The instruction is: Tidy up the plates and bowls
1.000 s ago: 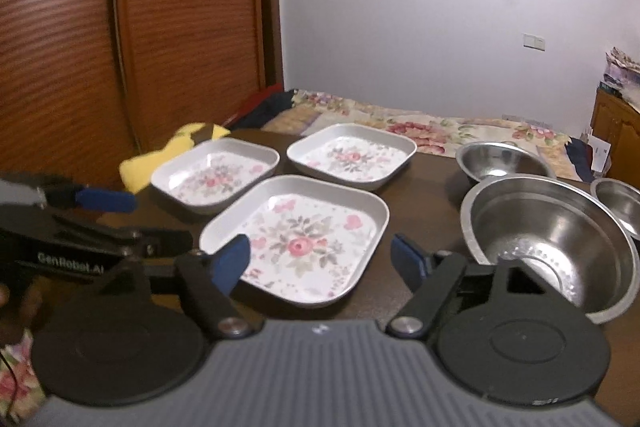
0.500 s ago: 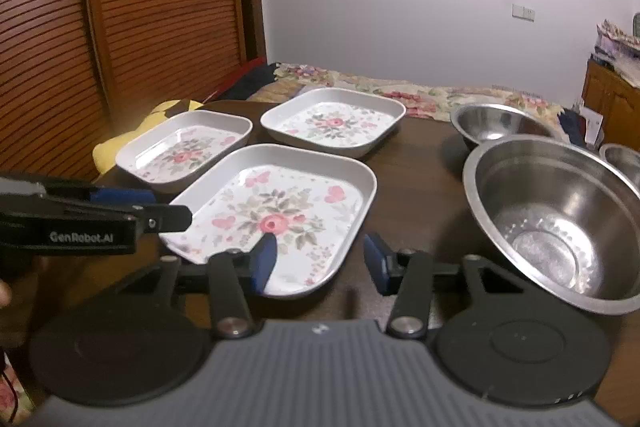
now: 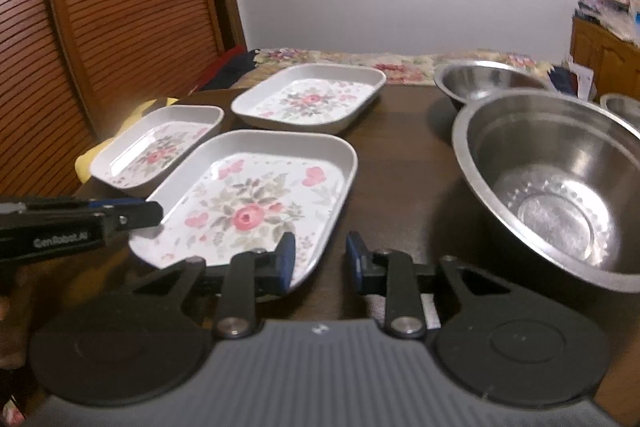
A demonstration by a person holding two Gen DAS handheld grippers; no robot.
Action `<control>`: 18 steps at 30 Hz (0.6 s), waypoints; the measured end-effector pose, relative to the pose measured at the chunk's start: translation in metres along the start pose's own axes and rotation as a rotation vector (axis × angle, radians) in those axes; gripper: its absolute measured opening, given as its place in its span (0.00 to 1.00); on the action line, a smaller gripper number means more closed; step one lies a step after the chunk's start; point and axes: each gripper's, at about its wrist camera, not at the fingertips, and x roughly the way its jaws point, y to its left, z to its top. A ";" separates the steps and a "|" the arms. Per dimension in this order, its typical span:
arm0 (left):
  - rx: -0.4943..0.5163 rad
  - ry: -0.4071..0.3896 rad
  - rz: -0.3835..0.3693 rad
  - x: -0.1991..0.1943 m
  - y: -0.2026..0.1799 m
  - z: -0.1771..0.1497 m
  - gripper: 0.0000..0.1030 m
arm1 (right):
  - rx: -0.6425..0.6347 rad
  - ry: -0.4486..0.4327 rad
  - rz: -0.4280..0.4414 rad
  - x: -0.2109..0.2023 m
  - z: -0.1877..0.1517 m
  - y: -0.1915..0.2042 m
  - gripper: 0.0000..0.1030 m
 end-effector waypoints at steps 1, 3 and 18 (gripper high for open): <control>-0.001 0.001 0.001 0.001 0.000 0.001 0.13 | 0.008 -0.003 0.006 0.001 0.000 -0.002 0.26; -0.006 0.001 0.001 0.003 0.001 0.001 0.14 | 0.011 -0.006 0.004 0.001 0.000 -0.002 0.25; 0.023 0.018 -0.013 -0.008 -0.006 -0.009 0.13 | 0.020 -0.014 0.075 -0.001 -0.002 -0.008 0.15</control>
